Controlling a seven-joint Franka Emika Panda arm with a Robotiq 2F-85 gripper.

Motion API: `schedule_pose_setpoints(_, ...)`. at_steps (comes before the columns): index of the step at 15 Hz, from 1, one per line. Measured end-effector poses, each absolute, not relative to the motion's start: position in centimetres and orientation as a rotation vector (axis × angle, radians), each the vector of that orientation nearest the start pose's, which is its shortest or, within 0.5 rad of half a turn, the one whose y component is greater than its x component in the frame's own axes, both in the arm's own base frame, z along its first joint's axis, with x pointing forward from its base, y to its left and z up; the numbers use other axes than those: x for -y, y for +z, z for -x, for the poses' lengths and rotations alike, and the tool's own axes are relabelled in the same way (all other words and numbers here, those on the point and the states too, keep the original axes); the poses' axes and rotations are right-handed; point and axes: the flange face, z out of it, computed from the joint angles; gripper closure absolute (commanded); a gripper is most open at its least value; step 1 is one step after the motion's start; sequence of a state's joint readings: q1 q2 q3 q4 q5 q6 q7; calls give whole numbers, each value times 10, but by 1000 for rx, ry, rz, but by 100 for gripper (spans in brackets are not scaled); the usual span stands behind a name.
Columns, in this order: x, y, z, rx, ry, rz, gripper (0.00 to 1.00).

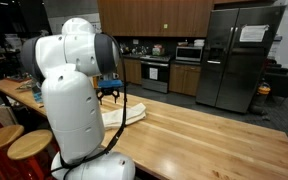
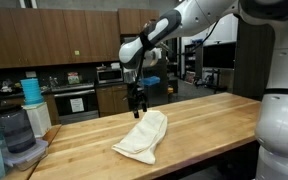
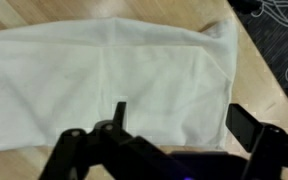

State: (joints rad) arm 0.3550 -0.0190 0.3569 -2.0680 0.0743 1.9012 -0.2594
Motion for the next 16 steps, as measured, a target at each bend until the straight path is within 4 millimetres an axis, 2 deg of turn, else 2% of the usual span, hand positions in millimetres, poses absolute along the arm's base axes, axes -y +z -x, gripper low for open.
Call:
schedule_pose_setpoints(5,-339,420,-382,1585,411,2643,0)
schedule_pose_setpoints(10,-327,430,-370,1739,395,2598,0)
schedule_pose_setpoints(13,-306,440,-356,1844,389,2588,0)
schedule_pose_setpoints(16,-275,447,-345,1919,375,2575,0)
